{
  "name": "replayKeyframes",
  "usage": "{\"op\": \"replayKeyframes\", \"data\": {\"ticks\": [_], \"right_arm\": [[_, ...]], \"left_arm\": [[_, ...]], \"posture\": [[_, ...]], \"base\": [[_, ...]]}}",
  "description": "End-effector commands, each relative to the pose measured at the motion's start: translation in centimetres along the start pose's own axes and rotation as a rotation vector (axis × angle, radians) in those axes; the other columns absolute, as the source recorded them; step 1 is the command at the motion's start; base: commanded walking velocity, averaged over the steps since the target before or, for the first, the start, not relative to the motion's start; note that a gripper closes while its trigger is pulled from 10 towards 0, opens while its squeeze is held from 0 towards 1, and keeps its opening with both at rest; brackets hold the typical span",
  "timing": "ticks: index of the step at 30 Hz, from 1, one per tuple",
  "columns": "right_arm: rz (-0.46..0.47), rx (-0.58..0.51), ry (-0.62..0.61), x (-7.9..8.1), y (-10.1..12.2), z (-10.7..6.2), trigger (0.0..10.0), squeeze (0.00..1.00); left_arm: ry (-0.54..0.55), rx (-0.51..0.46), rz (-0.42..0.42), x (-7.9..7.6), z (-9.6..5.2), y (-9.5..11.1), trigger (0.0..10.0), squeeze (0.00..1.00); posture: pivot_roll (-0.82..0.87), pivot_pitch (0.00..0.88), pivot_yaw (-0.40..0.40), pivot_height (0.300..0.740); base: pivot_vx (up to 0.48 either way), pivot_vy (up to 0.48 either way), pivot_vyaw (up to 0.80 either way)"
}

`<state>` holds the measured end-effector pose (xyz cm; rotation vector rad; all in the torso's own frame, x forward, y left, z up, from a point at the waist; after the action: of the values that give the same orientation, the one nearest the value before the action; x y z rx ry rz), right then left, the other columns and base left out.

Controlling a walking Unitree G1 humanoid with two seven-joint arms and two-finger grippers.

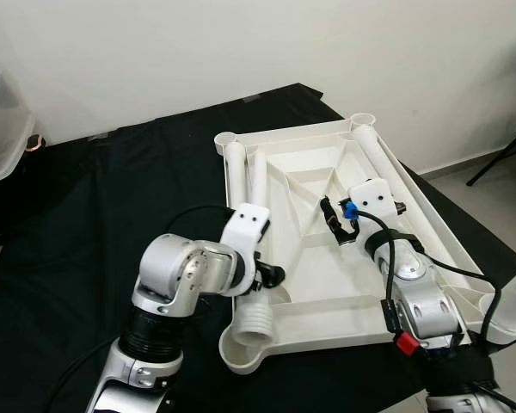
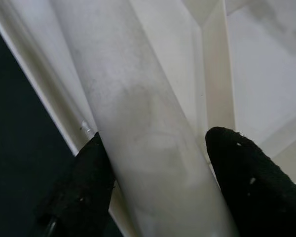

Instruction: Building children table

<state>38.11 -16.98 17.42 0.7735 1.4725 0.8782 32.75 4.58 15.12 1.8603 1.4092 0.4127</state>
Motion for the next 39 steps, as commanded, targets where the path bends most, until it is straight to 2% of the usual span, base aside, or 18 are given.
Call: {"op": "replayKeyframes", "data": {"ticks": [1,14,18,20,21,22,23,25,26,28,29,30,31,32,33,36,37,39], "right_arm": [[0.001,-0.004,0.004,0.3,0.1,-0.1,10.0,0.00],[0.000,-0.005,-0.003,0.1,0.2,-0.1,10.0,0.00],[0.014,-0.010,-0.011,-0.2,0.4,-0.1,10.0,0.00],[0.041,-0.028,-0.017,-0.4,0.8,0.0,10.0,0.00],[0.041,-0.028,-0.017,-0.4,0.8,0.0,10.0,0.00],[0.063,-0.043,-0.019,-0.6,1.1,0.0,10.0,0.00],[0.063,-0.043,-0.019,-0.6,1.1,0.0,10.0,0.00],[0.118,-0.079,-0.013,-0.6,1.9,0.0,10.0,0.00],[0.157,-0.108,-0.003,-0.6,2.4,-0.1,10.0,0.00],[0.181,-0.126,0.005,-0.6,2.8,-0.1,10.0,0.00],[0.219,-0.150,0.016,-0.6,3.3,-0.2,10.0,0.00],[0.219,-0.150,0.016,-0.6,3.3,-0.2,10.0,0.00],[0.260,-0.173,0.035,-0.5,3.8,-0.2,10.0,0.00],[0.260,-0.173,0.035,-0.5,3.8,-0.2,10.0,0.00],[0.319,-0.207,0.072,-0.3,4.5,-0.4,10.0,0.00],[0.497,-0.365,0.274,0.0,7.0,-1.6,10.0,0.00],[0.497,-0.365,0.274,0.0,7.0,-1.6,10.0,0.00],[0.552,-0.454,0.424,0.0,8.2,-2.9,10.0,0.00]], "left_arm": [[0.030,0.081,-0.004,0.8,0.7,-1.9,0.0,0.00],[0.064,0.028,-0.038,2.1,0.5,-1.1,0.0,0.00],[0.089,-0.050,-0.067,3.1,0.2,0.3,0.0,0.00],[0.124,-0.155,-0.101,4.2,-0.4,2.1,0.0,0.00],[0.124,-0.155,-0.101,4.2,-0.4,2.1,0.0,0.00],[0.123,-0.232,-0.126,4.6,-0.8,3.4,0.4,0.00],[0.123,-0.232,-0.126,4.6,-0.8,3.4,0.4,0.00],[0.089,-0.388,-0.180,5.0,-2.0,6.0,1.5,0.00],[0.056,-0.475,-0.211,5.0,-2.9,7.4,3.1,0.00],[0.035,-0.526,-0.230,5.0,-3.5,8.2,3.1,0.00],[0.009,-0.574,-0.256,5.2,-4.2,9.0,6.7,0.00],[0.009,-0.574,-0.256,5.2,-4.2,9.0,6.7,0.00],[-0.008,-0.633,-0.262,5.4,-4.9,9.8,10.0,0.00],[-0.008,-0.633,-0.262,5.4,-4.9,9.8,10.0,0.00],[-0.042,-0.709,-0.256,5.6,-5.9,10.6,10.0,0.00],[-0.246,-0.878,-0.272,5.9,-8.8,11.7,10.0,0.00],[-0.246,-0.878,-0.272,5.9,-8.8,11.7,10.0,0.00],[-0.363,-0.927,-0.235,5.7,-10.1,11.5,10.0,0.00]], "posture": [[-0.02,0.109,0.086,0.740],[-0.03,0.108,0.082,0.740],[-0.03,0.109,0.081,0.740],[-0.03,0.109,0.081,0.740],[-0.03,0.109,0.081,0.740],[-0.03,0.108,0.079,0.740],[-0.03,0.108,0.079,0.740],[-0.03,0.108,0.079,0.740],[-0.03,0.108,0.080,0.740],[-0.03,0.108,0.080,0.740],[-0.03,0.108,0.080,0.740],[-0.03,0.108,0.080,0.740],[-0.03,0.108,0.079,0.740],[-0.03,0.108,0.079,0.740],[-0.03,0.107,0.079,0.740],[-0.03,0.106,0.078,0.740],[-0.03,0.106,0.078,0.740],[-0.04,0.104,0.077,0.740]], "base": [[0.000,0.000,0.00],[0.000,0.000,0.00],[0.000,0.000,0.00],[0.000,0.000,0.00],[0.000,0.000,0.00],[0.000,0.000,0.00],[0.000,0.000,0.00],[0.000,0.000,0.00],[0.000,0.000,0.00],[0.000,0.000,0.00],[0.000,0.000,0.00],[0.000,0.000,0.00],[0.000,0.000,0.00],[0.000,0.000,0.00],[0.000,0.000,0.00],[0.000,0.000,0.00],[0.000,0.000,0.00],[0.000,0.000,0.00]]}}
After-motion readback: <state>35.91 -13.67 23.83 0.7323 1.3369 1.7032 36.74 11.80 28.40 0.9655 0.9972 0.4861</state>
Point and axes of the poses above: a point about 5 cm out from each wrist's last joint towards the gripper, its own z axis pointing out of the wrist towards the gripper, its own y axis along the axis of the wrist's last joint, x = y × z, the point moved 5 cm from there along z, pointing out of the wrist towards the gripper, and after that the axes turned 8 degrees about -z, right-handed, at the moved point
